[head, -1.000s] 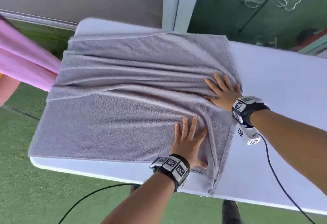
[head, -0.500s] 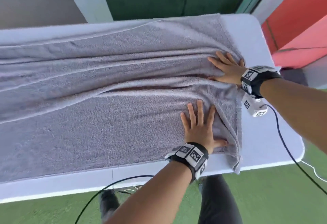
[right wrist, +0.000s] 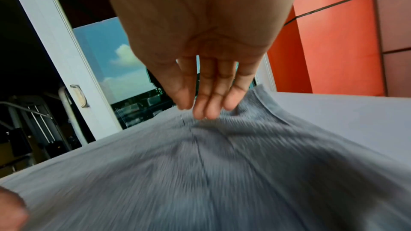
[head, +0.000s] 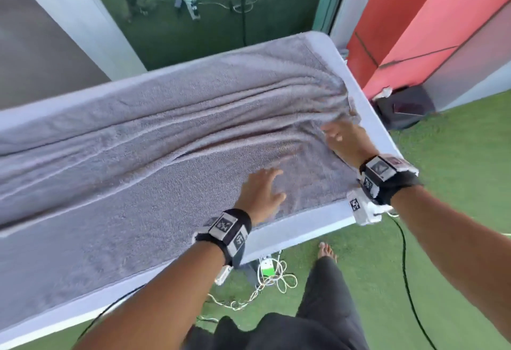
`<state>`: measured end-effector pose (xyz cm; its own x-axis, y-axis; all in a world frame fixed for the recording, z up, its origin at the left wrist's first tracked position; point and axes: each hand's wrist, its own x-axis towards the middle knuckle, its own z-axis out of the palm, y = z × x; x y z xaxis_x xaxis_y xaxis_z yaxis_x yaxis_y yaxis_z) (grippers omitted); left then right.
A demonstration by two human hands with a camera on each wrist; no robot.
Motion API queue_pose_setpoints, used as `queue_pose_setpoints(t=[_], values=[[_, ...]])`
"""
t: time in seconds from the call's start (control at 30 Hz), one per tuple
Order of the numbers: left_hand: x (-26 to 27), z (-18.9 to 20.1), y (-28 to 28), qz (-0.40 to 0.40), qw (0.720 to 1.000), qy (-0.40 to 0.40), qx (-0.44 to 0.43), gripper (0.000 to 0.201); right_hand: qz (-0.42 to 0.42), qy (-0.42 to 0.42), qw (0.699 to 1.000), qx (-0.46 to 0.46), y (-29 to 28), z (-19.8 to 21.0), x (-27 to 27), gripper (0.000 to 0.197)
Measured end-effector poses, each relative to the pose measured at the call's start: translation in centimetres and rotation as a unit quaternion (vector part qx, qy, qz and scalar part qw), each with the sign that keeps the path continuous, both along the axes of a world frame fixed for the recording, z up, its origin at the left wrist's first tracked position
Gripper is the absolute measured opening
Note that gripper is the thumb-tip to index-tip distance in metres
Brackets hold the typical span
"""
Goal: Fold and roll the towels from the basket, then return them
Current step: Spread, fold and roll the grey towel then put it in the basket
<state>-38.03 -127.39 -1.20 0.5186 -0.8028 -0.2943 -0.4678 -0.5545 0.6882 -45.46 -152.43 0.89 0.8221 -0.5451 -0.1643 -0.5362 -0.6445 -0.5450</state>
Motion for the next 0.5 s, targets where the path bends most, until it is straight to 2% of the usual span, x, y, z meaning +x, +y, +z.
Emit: queue_pose_setpoints(t=[0.1, 0.2, 0.27, 0.37, 0.5], values=[[1.2, -1.1, 8.0, 0.005, 0.997, -0.074, 0.038, 0.025, 0.03, 0.049, 0.998, 0.018, 3.8, -0.8, -6.2, 0.028], [1.3, -1.2, 14.5, -0.004, 0.992, -0.105, 0.077, 0.022, 0.092, 0.046, 0.995, -0.003, 4.9, -3.3, -10.3, 0.034], [1.0, -1.2, 17.2, -0.02, 0.99, -0.123, 0.065, 0.025, 0.111, 0.027, 0.993, -0.036, 4.9, -4.4, -11.2, 0.037], [0.3, -1.5, 18.3, -0.038, 0.987, -0.146, 0.054, 0.031, 0.12, 0.031, 0.989, -0.082, 5.3, -4.3, -10.9, 0.03], [-0.5, -1.7, 17.4, -0.053, 0.981, -0.184, 0.034, 0.022, 0.104, 0.061, 0.981, -0.149, 6.4, -4.2, -11.0, 0.035]])
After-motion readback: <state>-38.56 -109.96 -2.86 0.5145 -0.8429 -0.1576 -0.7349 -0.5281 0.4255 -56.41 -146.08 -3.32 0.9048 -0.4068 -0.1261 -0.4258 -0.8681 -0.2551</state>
